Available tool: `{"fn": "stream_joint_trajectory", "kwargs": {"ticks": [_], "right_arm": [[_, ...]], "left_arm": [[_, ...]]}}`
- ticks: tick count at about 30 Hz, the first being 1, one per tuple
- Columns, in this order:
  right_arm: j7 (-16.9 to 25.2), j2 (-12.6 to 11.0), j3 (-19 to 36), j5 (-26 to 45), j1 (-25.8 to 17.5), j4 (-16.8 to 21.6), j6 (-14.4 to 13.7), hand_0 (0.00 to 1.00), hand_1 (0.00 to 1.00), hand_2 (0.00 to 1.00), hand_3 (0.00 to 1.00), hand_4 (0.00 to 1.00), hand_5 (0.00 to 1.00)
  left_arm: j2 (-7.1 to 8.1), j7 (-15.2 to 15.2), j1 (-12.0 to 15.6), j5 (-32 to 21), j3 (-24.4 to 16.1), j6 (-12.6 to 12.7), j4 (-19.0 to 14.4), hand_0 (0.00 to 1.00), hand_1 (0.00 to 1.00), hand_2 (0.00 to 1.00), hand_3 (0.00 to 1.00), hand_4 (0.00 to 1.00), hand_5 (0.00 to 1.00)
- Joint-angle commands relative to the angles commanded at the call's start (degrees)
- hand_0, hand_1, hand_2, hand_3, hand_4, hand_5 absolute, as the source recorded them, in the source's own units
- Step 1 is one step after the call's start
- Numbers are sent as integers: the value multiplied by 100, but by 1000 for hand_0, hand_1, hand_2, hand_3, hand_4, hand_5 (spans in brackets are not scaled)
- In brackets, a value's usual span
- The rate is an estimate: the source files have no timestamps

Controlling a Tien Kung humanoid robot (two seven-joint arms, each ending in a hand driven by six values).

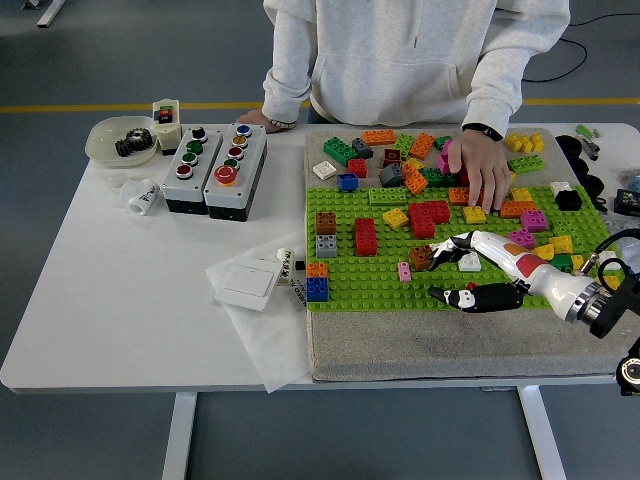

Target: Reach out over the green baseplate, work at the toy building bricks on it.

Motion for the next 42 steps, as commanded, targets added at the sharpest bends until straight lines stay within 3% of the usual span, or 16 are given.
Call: {"fn": "stream_joint_trajectory", "kwargs": {"ticks": [4,5,10,11,15,27,42], "right_arm": [[181,-57,-155,-968,114,-11,-51,564,616,676,534,804,467],[196,-62,-168,-1192,123,-13,-57,686,634,677,539,816,477],[380,-153,-545,-2342,347,-116,-264,686,634,677,539,816,477],[401,-163,-644,-2519,396,-166,-313,736,641,673,540,815,480],[389,-163,-833,-2935,490,-288,-441,736,641,673,540,815,480],[394,-150,-1005,-3054,537,-549,-468,763,645,670,537,825,499],[376,-285,-914,-3126,451,-486,-442,753,625,661,533,840,520]], "left_arm": [[1,7,-16,13,-11,6,0,782,822,873,764,777,696],[1,7,-18,13,-11,7,0,782,821,872,762,776,695],[2,1,-42,-48,36,10,0,782,821,872,762,776,695],[4,2,-46,-56,53,7,0,782,820,870,763,777,694],[6,11,-46,-37,59,5,0,782,820,870,763,777,694],[11,28,-25,47,23,0,0,782,818,869,763,778,693],[29,23,-27,-7,82,-9,0,782,817,868,762,778,692]]}}
